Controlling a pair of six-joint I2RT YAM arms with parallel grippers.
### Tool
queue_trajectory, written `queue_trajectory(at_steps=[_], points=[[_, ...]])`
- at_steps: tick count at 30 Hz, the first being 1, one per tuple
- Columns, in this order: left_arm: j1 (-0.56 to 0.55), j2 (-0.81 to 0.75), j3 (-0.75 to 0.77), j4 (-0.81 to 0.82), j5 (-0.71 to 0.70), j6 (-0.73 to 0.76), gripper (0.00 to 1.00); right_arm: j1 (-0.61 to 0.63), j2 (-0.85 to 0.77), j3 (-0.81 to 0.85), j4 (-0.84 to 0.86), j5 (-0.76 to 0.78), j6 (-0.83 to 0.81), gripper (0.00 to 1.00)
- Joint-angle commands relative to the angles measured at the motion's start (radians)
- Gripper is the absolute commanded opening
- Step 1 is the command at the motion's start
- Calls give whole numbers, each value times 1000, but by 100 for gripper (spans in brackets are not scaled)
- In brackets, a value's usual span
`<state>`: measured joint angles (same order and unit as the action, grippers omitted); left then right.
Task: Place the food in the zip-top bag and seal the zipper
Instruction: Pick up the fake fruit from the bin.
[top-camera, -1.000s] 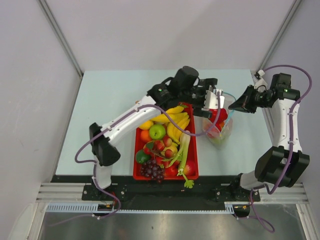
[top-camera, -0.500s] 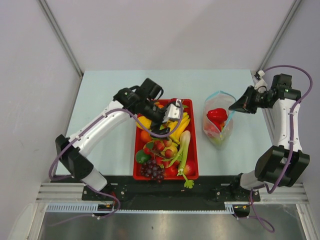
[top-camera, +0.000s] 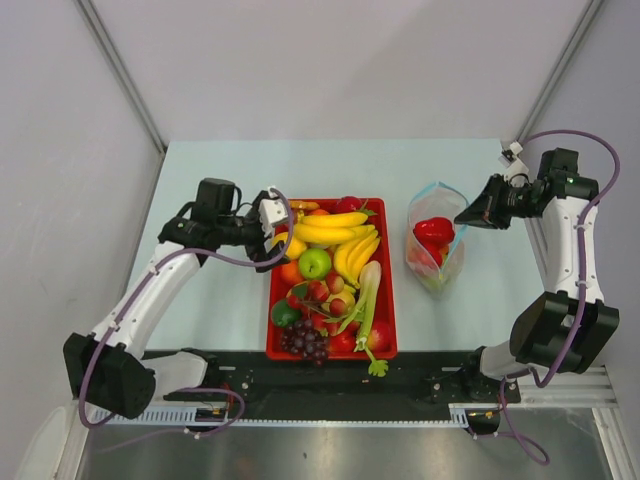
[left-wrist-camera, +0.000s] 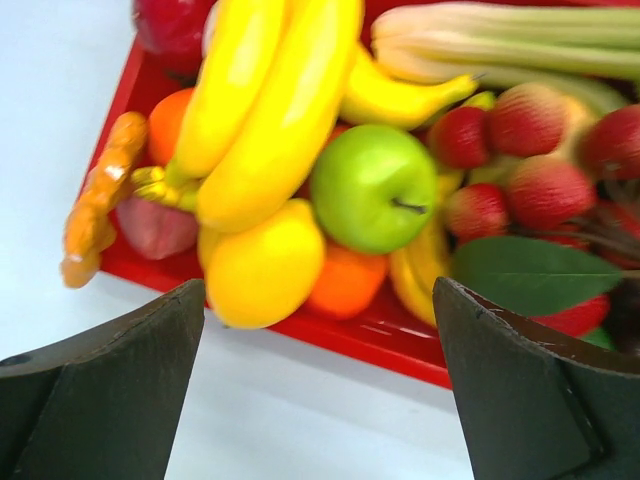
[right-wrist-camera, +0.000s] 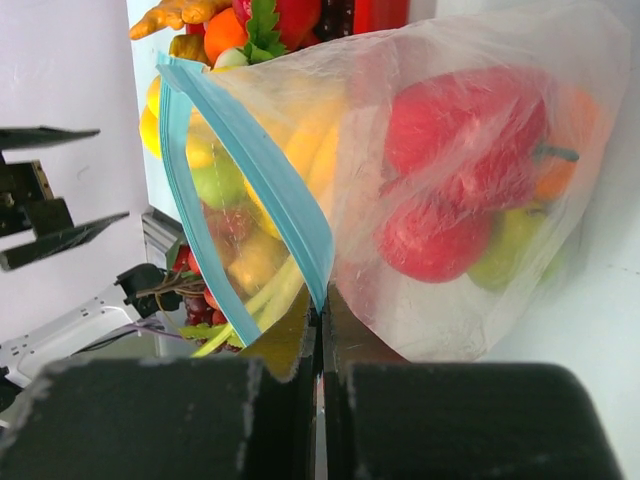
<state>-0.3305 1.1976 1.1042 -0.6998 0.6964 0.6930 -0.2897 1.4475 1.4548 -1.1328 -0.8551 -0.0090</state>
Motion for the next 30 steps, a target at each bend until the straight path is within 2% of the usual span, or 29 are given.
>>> queue_trajectory(at_steps=[1, 8, 12, 18, 21, 28, 30], points=[[54, 64, -32, 125, -6, 141, 99, 11, -4, 21, -15, -16, -28, 0], [57, 198, -4, 138, 31, 281, 99, 17, -1, 21, -13, 2, -28, 0], [56, 283, 54, 42, 61, 378, 98, 18, 5, 21, -9, 14, -23, 0], [42, 339, 56, -56, 52, 482, 95, 21, 17, 21, 7, 28, -13, 0], [44, 342, 59, -81, 54, 496, 89, 23, 22, 21, 11, 31, -9, 0], [44, 249, 14, -116, 43, 491, 63, 23, 24, 19, 13, 37, -14, 0], [51, 200, -1, -135, 38, 478, 58, 23, 24, 19, 10, 37, -17, 0]])
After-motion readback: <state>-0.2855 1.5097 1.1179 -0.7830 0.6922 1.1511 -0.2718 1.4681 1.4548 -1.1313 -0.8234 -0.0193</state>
